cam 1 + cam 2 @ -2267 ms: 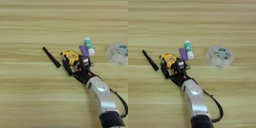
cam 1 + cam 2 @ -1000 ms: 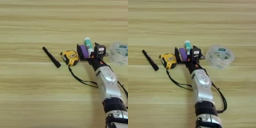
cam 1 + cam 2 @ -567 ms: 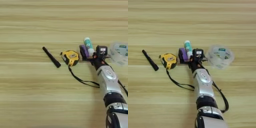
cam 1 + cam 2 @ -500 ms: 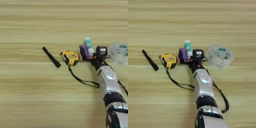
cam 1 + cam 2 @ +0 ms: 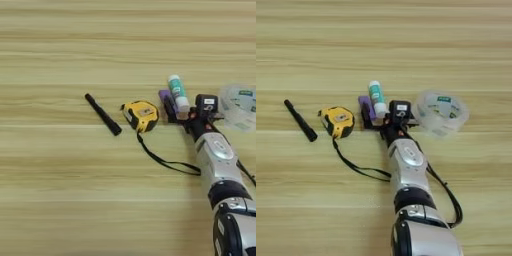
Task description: Move the objects on the table
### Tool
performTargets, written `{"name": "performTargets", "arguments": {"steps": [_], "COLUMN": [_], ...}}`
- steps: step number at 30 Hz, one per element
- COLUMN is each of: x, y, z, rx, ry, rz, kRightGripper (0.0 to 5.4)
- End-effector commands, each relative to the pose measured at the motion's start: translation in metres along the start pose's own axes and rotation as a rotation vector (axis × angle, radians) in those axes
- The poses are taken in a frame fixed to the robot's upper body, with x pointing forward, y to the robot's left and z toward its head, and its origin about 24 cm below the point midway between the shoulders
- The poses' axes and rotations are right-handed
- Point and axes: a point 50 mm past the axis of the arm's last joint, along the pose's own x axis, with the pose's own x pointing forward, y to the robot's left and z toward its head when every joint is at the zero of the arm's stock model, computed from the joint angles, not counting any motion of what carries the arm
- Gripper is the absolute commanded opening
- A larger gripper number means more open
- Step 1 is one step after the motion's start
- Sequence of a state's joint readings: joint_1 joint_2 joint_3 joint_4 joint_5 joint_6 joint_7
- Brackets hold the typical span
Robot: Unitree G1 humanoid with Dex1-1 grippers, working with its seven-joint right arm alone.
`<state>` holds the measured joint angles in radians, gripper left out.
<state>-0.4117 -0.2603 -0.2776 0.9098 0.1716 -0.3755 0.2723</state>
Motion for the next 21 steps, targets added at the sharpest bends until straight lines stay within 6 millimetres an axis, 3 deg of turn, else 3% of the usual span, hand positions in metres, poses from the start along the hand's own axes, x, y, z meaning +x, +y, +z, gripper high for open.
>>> {"name": "performTargets", "arguments": {"steps": [1,21], "x": [0.0195,0.0213], "y": [-0.0065,-0.0102], "z": [0.0394,0.0299], "rx": [-0.022,-0.002], "ry": [-0.132,-0.07], "rz": [-0.013,-0.03], "kRightGripper": [5.36,5.22]}}
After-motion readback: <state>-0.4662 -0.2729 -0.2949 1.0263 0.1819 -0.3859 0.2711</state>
